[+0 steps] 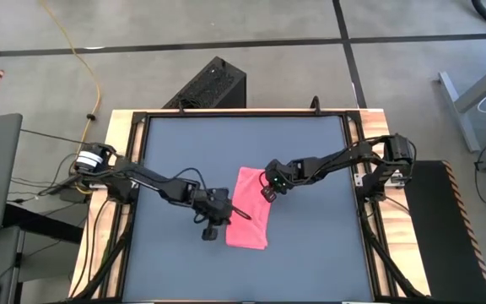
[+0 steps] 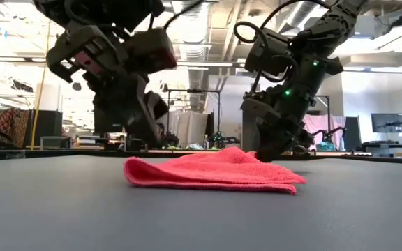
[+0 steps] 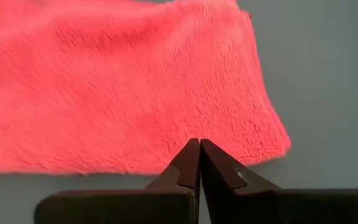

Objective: Roll towel
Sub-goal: Fold the pink towel

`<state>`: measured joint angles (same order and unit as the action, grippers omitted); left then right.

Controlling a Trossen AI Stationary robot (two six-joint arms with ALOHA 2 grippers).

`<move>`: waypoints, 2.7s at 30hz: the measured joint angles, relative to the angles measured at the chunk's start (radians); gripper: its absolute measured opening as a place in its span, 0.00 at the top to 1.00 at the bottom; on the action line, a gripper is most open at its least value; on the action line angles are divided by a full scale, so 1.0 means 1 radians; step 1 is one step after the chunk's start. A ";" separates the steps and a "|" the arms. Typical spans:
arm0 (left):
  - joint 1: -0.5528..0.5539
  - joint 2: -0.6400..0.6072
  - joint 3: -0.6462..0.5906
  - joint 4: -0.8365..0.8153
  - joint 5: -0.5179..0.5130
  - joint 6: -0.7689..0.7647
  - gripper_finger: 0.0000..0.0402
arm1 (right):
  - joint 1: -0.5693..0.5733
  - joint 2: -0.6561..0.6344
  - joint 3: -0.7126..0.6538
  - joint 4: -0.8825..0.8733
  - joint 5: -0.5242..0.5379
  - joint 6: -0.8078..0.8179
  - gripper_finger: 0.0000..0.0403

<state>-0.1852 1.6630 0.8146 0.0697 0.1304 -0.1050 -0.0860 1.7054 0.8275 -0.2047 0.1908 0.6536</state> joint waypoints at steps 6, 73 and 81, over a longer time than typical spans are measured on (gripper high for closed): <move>0.003 -0.005 0.001 0.008 0.007 0.006 1.00 | -0.007 -0.011 0.013 -0.018 -0.036 -0.042 0.94; -0.004 0.133 0.001 0.174 0.093 -0.135 1.00 | -0.064 -0.147 -0.082 0.128 -0.088 0.493 0.91; -0.004 0.137 0.001 0.165 0.106 -0.139 1.00 | -0.053 -0.154 -0.046 0.105 -0.078 0.429 0.96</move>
<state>-0.1890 1.8004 0.8154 0.2348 0.2360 -0.2442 -0.1392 1.5509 0.7819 -0.0995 0.1126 1.0821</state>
